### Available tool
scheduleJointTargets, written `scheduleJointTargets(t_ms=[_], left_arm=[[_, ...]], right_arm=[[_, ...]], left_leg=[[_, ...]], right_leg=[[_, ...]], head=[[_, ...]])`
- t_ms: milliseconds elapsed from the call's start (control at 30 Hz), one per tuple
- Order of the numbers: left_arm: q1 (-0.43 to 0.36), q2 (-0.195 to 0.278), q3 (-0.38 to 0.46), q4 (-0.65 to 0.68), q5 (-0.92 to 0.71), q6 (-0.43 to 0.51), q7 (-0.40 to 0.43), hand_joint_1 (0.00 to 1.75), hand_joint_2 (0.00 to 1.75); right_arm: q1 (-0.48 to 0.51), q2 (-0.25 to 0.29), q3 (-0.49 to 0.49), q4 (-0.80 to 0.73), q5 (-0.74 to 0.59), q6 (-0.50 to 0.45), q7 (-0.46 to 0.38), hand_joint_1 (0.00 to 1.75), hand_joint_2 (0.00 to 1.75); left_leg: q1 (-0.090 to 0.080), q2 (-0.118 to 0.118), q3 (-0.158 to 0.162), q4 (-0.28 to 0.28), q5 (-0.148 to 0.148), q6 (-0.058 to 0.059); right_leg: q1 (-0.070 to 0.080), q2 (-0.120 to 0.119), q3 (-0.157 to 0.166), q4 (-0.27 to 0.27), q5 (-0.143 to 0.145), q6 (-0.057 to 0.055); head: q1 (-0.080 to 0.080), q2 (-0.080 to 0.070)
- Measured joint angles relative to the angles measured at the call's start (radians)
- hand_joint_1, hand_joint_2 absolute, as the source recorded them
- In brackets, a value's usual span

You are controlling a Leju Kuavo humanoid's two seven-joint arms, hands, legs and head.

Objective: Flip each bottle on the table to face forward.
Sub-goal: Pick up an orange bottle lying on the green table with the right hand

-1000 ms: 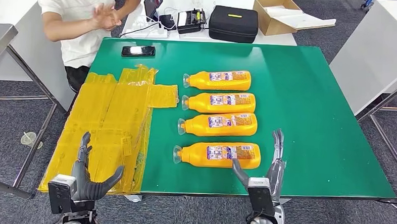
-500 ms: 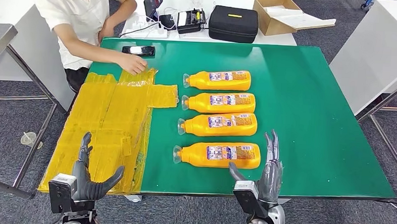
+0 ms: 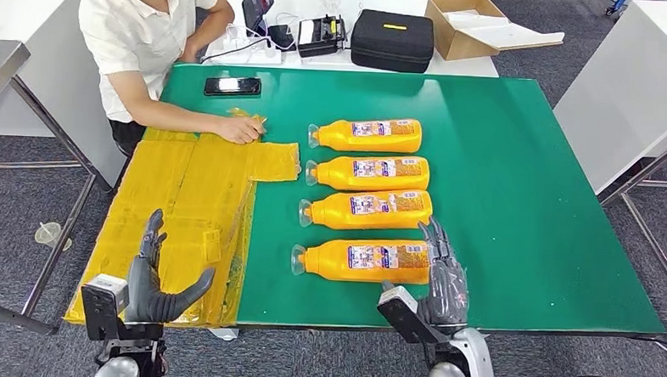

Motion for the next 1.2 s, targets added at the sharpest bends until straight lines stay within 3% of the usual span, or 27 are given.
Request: scheduleJointTargets(t_ms=[333,1200], left_arm=[[-0.030,-0.001,-0.029,0.029,0.004,-0.013,0.025,0.00,1.75],[-0.038,-0.012,-0.049,0.061,0.036,-0.033,0.067,0.00,1.75]], right_arm=[[-0.099,-0.093,0.047,0.030,0.074,0.109,0.041,0.00,1.75],[-0.185,-0.147,0.195,0.114,0.079,0.201,0.091,0.00,1.75]], left_leg=[[0.000,0.000,0.000,0.000,0.000,0.000],[0.000,0.000,-0.001,0.000,0.000,0.000]], right_leg=[[0.001,0.000,-0.001,0.000,0.000,0.000],[0.000,0.000,-0.001,0.000,0.000,0.000]], head=[[0.000,0.000],[0.000,0.000]])
